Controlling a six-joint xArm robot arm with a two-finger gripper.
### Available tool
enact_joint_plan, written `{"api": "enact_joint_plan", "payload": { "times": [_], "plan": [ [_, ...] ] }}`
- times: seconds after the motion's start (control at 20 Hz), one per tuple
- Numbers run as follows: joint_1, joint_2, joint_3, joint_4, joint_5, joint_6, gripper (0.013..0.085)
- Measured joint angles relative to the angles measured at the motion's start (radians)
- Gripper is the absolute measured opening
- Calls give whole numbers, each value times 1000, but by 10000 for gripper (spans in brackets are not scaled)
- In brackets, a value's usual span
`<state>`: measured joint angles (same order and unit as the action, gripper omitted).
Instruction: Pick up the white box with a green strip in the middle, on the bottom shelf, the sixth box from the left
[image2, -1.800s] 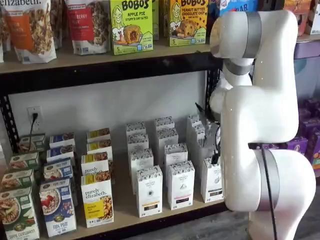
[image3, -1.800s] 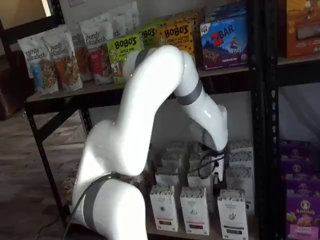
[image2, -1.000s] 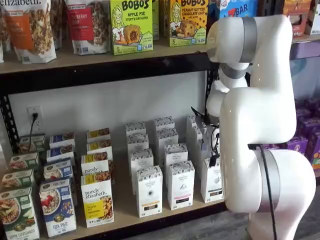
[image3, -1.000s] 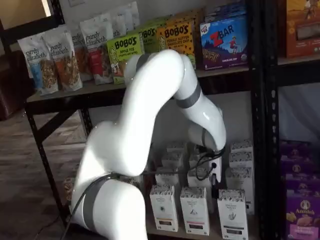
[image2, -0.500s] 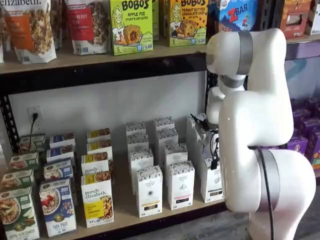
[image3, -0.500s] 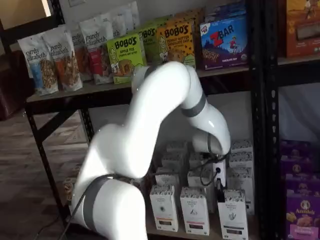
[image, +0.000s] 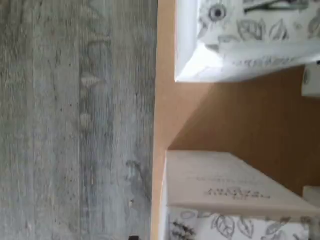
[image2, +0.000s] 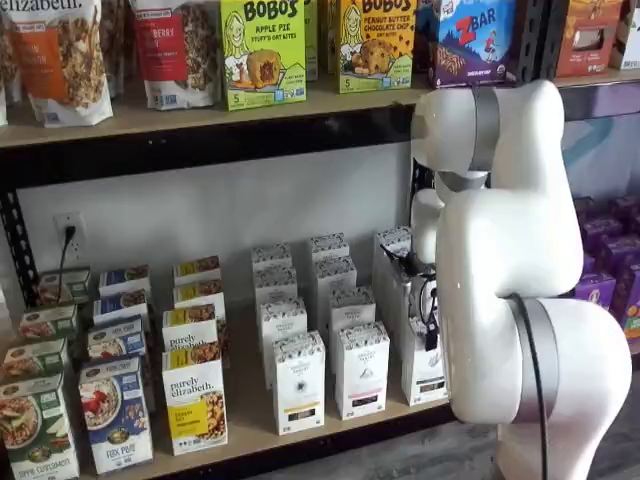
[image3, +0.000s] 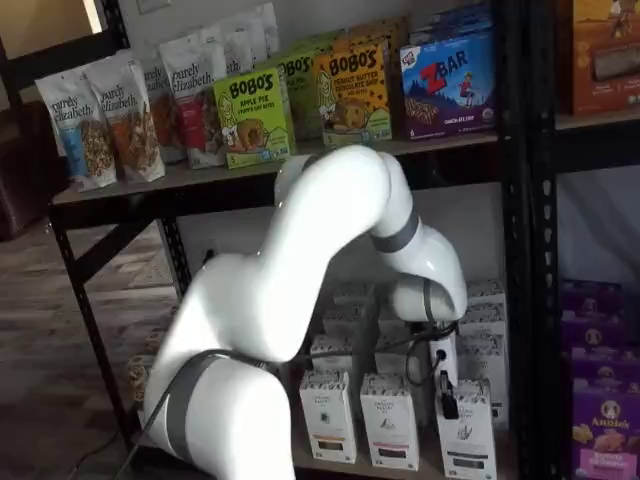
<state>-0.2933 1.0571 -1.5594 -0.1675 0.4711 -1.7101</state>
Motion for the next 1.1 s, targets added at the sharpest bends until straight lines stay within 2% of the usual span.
{"api": "enact_joint_plan", "payload": {
  "times": [0.2, 0.4, 0.5, 0.55, 0.6, 0.75, 0.8, 1.05, 1.1],
  "plan": [
    [-3, 21, -27, -44, 29, 35, 850],
    [-4, 26, -36, -40, 42, 31, 850],
    [-3, 27, -37, -34, 44, 26, 770],
    [-3, 26, -37, -33, 44, 26, 770],
    [-3, 26, -35, -35, 42, 27, 730],
    [-4, 23, -31, -34, 39, 25, 690],
    [-4, 21, -28, -31, 34, 22, 650],
    [-6, 16, -14, -29, 17, 19, 650],
    [-6, 14, -13, -29, 19, 20, 610]
  ]
}}
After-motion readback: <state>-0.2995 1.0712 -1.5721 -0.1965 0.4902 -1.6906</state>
